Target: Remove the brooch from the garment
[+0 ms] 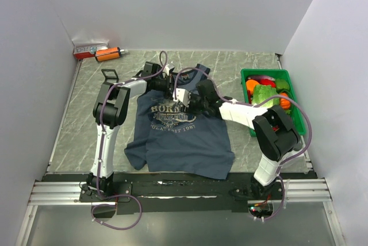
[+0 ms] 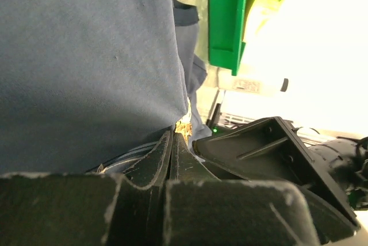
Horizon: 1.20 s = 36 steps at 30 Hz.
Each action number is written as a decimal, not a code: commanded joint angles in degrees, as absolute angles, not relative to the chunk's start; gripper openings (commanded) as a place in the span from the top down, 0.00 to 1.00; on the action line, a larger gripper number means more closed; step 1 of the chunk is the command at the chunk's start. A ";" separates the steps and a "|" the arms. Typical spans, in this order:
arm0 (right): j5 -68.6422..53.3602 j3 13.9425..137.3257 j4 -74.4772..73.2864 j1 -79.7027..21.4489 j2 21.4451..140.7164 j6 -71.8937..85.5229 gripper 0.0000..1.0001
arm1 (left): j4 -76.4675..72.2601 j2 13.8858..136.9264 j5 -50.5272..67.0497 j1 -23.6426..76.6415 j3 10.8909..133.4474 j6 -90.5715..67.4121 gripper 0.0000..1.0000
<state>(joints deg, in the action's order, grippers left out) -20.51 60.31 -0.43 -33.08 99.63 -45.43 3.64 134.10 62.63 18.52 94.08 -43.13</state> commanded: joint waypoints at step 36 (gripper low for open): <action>-10.78 58.62 13.29 -32.18 98.88 -51.25 0.50 | -2.48 132.10 68.29 17.49 92.37 -48.26 0.99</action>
